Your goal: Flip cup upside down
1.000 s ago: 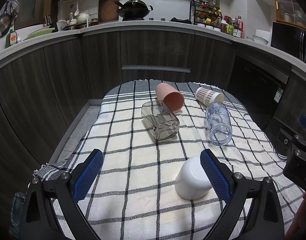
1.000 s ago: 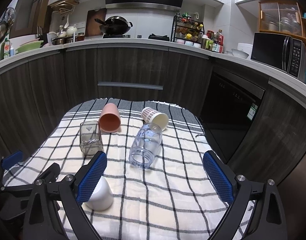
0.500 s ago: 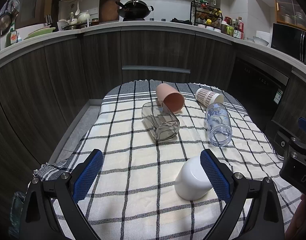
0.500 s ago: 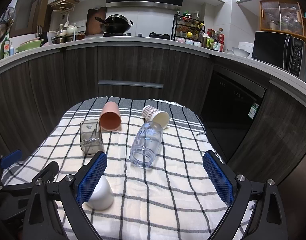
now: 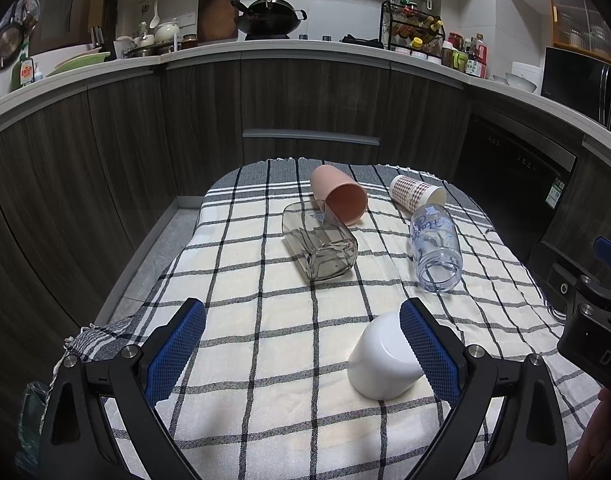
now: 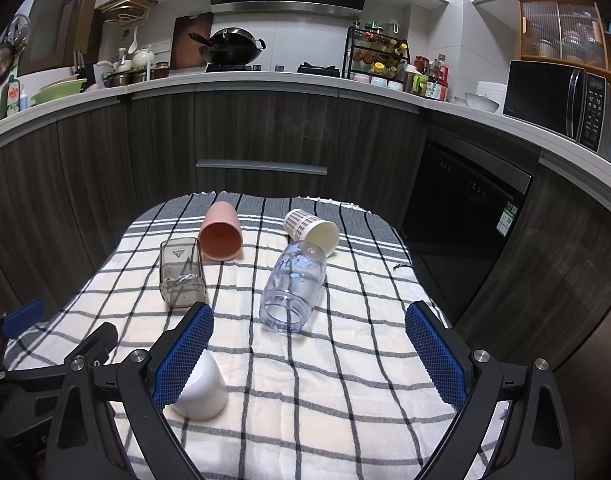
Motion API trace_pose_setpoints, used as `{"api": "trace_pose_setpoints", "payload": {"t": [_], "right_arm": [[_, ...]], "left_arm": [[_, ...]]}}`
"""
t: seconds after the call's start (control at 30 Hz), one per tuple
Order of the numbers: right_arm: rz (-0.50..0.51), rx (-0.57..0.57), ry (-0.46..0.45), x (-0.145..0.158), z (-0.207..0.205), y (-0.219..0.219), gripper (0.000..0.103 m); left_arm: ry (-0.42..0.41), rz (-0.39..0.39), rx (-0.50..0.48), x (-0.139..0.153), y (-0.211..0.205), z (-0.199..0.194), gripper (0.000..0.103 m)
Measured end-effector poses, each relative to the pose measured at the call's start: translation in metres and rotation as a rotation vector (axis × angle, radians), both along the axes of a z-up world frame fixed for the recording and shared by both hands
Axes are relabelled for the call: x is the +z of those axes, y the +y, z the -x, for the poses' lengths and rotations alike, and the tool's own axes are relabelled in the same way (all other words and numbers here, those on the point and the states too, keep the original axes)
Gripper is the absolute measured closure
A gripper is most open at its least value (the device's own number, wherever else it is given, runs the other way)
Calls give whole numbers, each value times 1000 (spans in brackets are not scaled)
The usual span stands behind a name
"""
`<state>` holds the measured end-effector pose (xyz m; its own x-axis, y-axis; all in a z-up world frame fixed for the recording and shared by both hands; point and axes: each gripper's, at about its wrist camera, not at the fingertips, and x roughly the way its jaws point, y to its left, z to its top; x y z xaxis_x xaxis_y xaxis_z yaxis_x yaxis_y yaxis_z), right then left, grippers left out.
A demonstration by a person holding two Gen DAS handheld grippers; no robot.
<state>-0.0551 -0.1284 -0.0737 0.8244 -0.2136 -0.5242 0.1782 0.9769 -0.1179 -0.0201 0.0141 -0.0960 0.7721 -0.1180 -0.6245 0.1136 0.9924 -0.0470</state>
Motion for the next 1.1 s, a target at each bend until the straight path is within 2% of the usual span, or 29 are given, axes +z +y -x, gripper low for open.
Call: {"api": "trace_pose_setpoints", "payload": {"t": [1.1], "right_arm": [[-13,-1,-24,1,3,5,6]], "left_arm": [[-93,23,-2,16,3,11,4]]}}
